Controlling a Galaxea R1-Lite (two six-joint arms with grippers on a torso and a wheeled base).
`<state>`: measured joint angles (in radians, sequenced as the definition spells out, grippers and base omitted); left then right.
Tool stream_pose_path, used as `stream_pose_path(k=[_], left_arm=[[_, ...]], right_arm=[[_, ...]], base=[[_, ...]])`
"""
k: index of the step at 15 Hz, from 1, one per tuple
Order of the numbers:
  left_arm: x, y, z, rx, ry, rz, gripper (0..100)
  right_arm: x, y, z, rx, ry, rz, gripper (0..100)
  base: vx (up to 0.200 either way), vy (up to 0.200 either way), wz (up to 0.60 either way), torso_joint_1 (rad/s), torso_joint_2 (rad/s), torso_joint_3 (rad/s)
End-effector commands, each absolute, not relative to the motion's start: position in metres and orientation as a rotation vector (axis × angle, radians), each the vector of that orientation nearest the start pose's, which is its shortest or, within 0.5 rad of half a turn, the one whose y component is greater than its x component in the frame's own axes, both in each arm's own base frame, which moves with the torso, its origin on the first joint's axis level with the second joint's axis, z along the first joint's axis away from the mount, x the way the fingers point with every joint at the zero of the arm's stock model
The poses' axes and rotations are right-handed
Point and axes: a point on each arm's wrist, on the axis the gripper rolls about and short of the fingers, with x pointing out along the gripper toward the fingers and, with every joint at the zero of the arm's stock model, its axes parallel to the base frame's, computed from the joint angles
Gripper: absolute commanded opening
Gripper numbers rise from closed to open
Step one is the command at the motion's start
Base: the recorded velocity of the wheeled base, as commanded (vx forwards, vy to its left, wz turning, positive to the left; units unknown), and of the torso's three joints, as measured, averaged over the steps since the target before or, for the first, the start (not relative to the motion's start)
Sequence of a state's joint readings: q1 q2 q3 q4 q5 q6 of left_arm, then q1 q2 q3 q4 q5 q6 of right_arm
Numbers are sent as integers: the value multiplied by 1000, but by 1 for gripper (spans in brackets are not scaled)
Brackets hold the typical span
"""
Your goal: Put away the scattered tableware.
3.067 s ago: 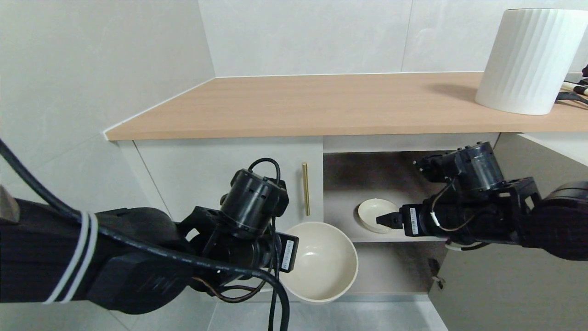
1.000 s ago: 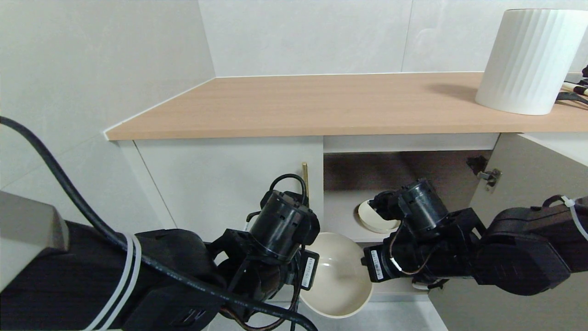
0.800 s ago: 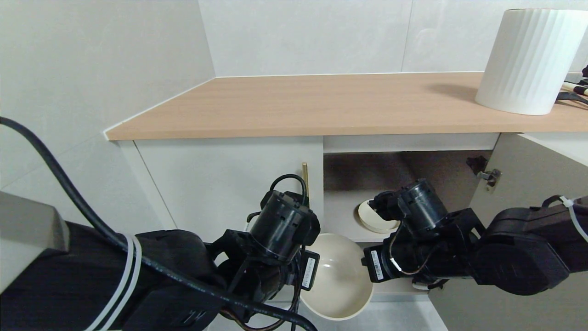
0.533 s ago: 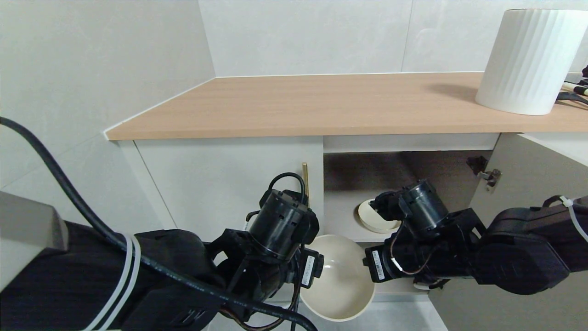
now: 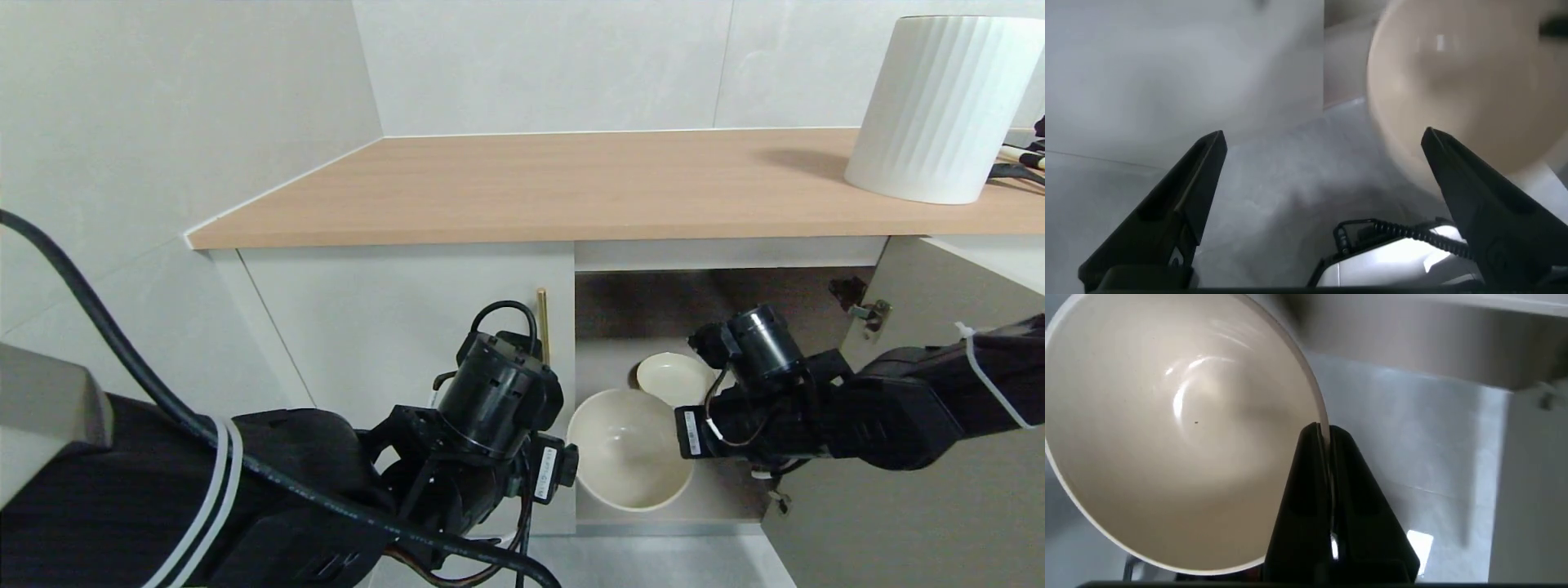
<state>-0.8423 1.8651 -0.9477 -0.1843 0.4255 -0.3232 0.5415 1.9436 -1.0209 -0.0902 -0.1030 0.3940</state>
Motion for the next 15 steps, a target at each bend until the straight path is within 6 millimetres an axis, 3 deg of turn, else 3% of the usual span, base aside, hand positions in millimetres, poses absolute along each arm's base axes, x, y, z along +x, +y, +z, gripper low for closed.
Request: stream_pose_path(k=[1,5,11,15], left_arm=[[224,-238,130,122,639,-297,100],[224,-237,132,117,633,-297,100],[225,-237,131,118,636,-296,100],[225,-237,131,119,637,-294,100]], right_arm=[[330,162,89,167,877,115,0],[366,152,78,268,828,-49,0],[403,139,72,390,752,-176,0],[414,128,74,433,724,-210,0]], base=[[0,0,0,0,0,0],[0,0,0,0,0,0],[0,0,0,0,0,0],[0,0,0,0,0,0]])
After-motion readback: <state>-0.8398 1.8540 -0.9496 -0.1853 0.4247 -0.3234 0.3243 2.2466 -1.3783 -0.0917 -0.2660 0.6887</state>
